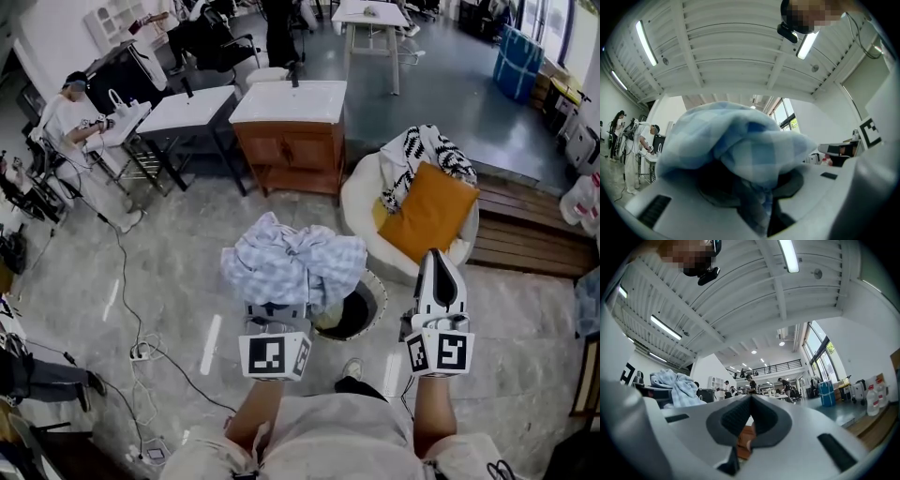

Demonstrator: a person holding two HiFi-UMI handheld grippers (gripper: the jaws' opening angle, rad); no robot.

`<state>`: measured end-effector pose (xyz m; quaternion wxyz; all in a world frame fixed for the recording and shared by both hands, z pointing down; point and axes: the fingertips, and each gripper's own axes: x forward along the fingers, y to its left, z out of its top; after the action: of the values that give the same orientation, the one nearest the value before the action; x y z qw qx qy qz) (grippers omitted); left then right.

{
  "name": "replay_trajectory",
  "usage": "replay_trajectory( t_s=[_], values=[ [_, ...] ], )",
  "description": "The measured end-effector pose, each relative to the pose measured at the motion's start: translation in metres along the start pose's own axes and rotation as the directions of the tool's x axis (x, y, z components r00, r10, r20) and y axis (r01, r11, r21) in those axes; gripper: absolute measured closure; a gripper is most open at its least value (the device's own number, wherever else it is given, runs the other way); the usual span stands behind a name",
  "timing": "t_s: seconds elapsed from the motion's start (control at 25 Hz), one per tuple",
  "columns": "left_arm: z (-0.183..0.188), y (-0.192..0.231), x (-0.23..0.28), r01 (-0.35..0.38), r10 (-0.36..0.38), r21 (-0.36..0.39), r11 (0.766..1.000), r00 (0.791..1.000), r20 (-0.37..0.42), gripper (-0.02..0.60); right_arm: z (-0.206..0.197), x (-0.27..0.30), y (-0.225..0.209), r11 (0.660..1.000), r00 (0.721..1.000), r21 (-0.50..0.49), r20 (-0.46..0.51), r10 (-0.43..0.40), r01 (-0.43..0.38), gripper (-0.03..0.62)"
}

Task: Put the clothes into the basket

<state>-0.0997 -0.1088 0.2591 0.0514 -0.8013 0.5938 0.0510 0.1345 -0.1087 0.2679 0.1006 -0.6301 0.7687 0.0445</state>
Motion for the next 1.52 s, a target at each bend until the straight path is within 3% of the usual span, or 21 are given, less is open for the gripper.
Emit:
replay_trajectory(
  t_s=[0.56,1.0,1.32,1.52],
  values=[
    [-0.036,-0.032,0.102,0.037,-0.036,0.016,0.999,0.997,-0.072,0.431,-0.044,0.067,-0.081,0.997,0.998,0.070,-0.052,-0.041,0.045,0.606],
    [-0.119,-0.011,0.150,0.155,-0.152,0.008,0.988,0.974,-0.167,0.431,-0.094,0.104,-0.071,0.994,0.988,0.032,-0.122,-0.099,0.104,0.606],
    [-0.211,-0.004,0.182,0.266,-0.261,-0.022,0.964,0.920,-0.293,0.431,-0.144,0.138,-0.070,0.986,0.965,0.020,-0.210,-0.158,0.166,0.606],
    [-0.278,-0.016,0.191,0.330,-0.323,-0.055,0.942,0.854,-0.409,0.431,-0.179,0.143,-0.075,0.979,0.940,0.025,-0.285,-0.187,0.202,0.606]
  ],
)
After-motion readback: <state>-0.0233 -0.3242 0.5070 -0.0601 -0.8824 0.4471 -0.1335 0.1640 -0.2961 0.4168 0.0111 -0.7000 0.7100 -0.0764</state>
